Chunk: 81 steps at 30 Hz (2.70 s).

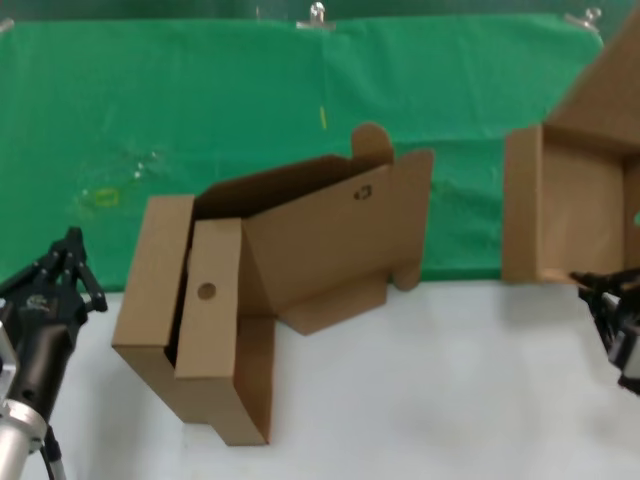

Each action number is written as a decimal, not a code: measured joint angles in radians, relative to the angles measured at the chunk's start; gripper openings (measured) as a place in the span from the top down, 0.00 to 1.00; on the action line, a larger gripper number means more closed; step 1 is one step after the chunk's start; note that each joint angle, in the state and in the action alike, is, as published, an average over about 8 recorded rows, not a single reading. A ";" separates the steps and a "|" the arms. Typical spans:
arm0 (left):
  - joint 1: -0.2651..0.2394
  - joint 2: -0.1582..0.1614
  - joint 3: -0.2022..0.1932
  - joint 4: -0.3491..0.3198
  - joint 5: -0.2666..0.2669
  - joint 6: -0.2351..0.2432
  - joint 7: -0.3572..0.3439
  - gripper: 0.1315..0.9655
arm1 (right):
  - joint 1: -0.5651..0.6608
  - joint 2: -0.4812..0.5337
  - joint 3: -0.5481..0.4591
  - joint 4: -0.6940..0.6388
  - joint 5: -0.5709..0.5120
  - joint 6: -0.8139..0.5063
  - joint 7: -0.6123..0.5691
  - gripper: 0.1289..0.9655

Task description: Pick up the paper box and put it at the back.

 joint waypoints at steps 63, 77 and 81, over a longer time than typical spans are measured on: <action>0.000 0.000 0.000 0.000 0.000 0.000 0.000 0.80 | 0.155 -0.108 -0.079 -0.027 -0.075 -0.014 0.188 0.21; 0.000 0.000 0.000 0.000 0.000 0.000 0.000 0.55 | 0.120 -0.160 -0.079 -0.004 0.076 0.088 0.222 0.05; 0.000 0.000 0.000 0.000 0.000 0.000 0.001 0.41 | 0.110 -0.176 -0.079 0.002 0.119 0.117 0.232 0.01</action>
